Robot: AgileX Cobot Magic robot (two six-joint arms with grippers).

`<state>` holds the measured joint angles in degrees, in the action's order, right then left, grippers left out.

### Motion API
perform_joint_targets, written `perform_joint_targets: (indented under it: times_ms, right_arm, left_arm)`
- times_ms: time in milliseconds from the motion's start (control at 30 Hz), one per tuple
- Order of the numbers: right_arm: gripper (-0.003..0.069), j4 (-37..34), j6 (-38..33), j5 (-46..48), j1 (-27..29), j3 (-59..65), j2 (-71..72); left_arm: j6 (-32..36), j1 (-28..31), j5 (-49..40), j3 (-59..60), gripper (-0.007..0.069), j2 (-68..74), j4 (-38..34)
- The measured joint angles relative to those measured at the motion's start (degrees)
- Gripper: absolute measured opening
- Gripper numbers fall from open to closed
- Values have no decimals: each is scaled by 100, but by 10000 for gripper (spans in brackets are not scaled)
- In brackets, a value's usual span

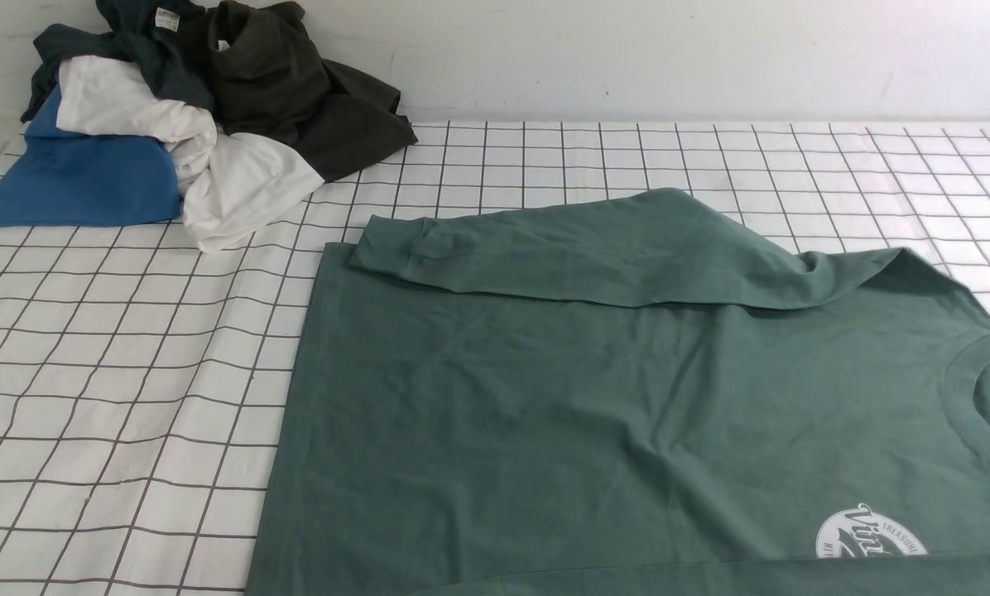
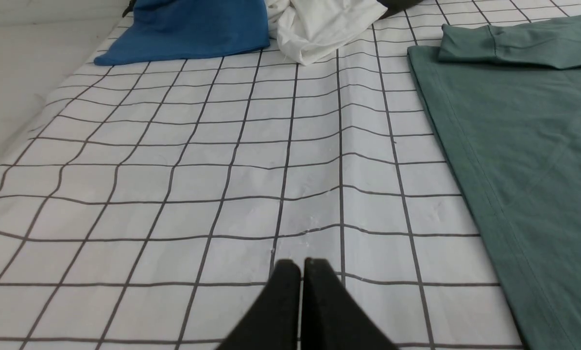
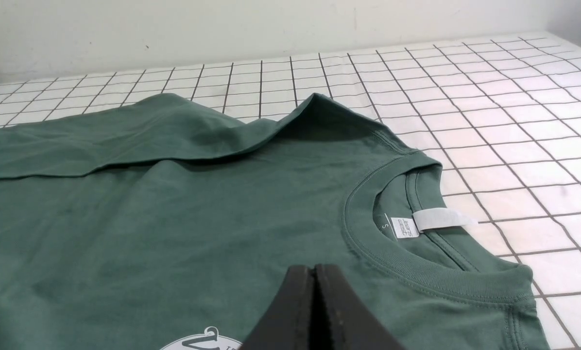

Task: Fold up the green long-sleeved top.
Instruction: Use the left arm to clamp the cuff closest to it

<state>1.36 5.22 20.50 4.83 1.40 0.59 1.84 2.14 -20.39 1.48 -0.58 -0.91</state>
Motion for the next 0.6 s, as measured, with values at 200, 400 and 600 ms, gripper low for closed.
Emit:
perform_joint_targets:
  times_ms: [200,400,600]
  right_arm:
    - [-15,0,18,0,0,0,0]
    - [-15,0,20,0,0,0,0]
    - [-15,0,20,0,0,0,0]
  left_arm:
    - [69,0,8,0,-7,0,136]
    - [321,0,-27,0,-7,0,1118]
    - [321,0,4,0,-7,0,1703]
